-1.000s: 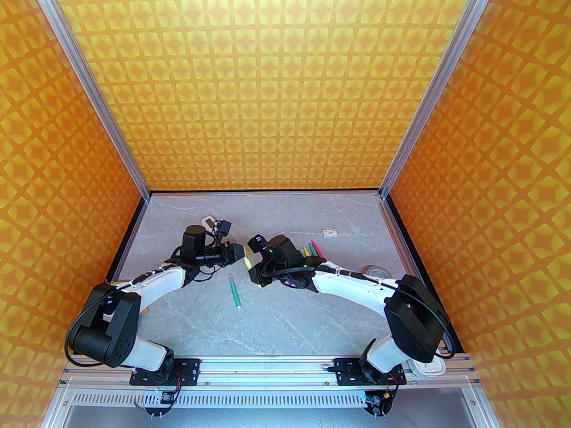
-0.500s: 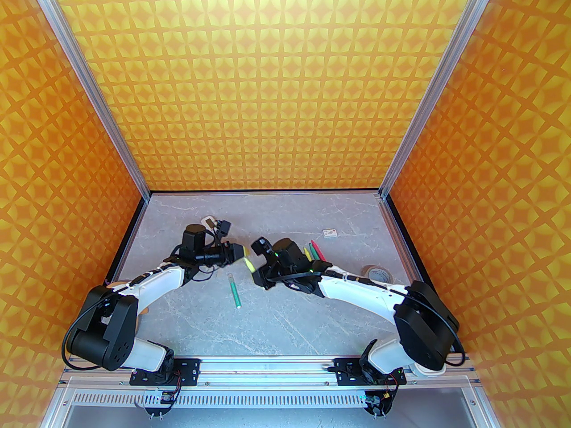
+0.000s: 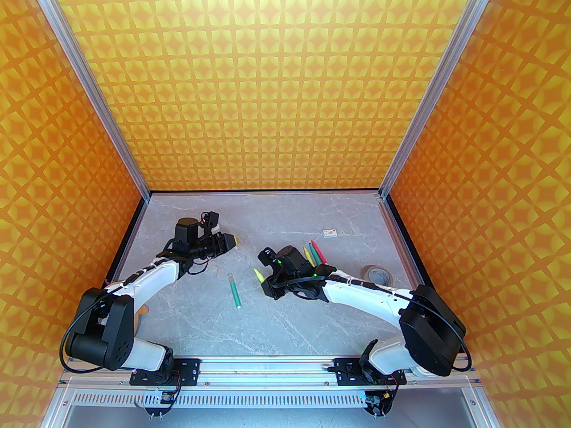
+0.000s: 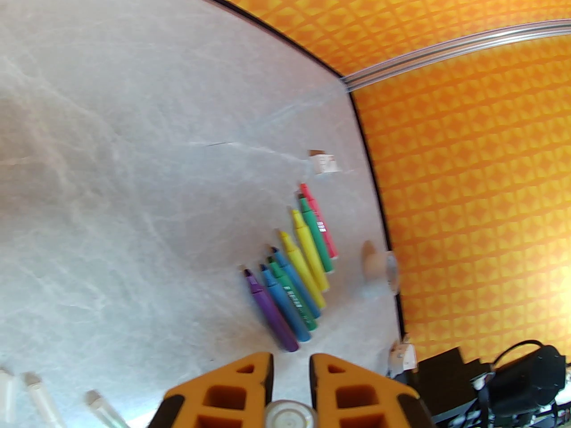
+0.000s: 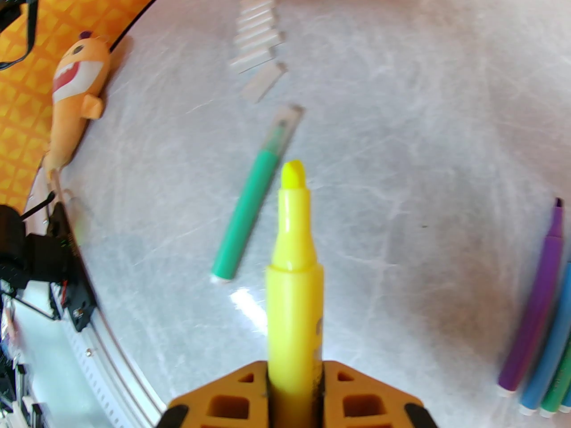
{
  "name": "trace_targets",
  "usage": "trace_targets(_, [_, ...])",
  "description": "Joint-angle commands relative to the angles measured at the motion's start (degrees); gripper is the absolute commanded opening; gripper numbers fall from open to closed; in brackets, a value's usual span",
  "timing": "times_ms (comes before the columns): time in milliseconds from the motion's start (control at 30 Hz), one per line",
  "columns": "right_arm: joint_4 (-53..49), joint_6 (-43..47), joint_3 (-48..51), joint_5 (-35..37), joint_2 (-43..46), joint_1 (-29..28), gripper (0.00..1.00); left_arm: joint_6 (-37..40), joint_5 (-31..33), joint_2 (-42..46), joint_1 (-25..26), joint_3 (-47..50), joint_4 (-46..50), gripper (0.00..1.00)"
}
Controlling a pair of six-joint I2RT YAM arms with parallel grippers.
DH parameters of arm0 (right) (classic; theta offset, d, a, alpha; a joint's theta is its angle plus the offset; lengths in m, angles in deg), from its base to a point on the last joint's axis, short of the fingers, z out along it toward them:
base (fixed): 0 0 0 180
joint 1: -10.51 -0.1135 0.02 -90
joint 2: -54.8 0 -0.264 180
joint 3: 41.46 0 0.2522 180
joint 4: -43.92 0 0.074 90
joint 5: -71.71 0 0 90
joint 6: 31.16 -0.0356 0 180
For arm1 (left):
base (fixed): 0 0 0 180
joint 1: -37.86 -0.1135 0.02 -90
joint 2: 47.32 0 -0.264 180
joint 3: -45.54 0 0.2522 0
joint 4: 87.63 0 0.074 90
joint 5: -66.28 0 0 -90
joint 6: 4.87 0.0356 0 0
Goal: Open the pen caps
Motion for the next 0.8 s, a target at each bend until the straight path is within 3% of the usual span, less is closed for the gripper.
trace_targets(0, [-2.00, -0.81, -0.72, 7.47, -1.11, 0.25, 0.00, 8.55, 6.03, 1.46, -0.20, -2.89, 13.95, 0.00])
trace_targets(233, [-3.02, -2.11, -3.83, 13.77, -6.78, 0.25, 0.00, 14.85, 14.25, 0.78, -0.20, -3.59, 25.39, 0.00])
trace_targets(767, [-4.21, -3.33, -8.67, 23.52, -14.48, 0.34, 0.00, 17.75, 19.39, -9.91, 0.89, -5.27, 27.69, 0.00])
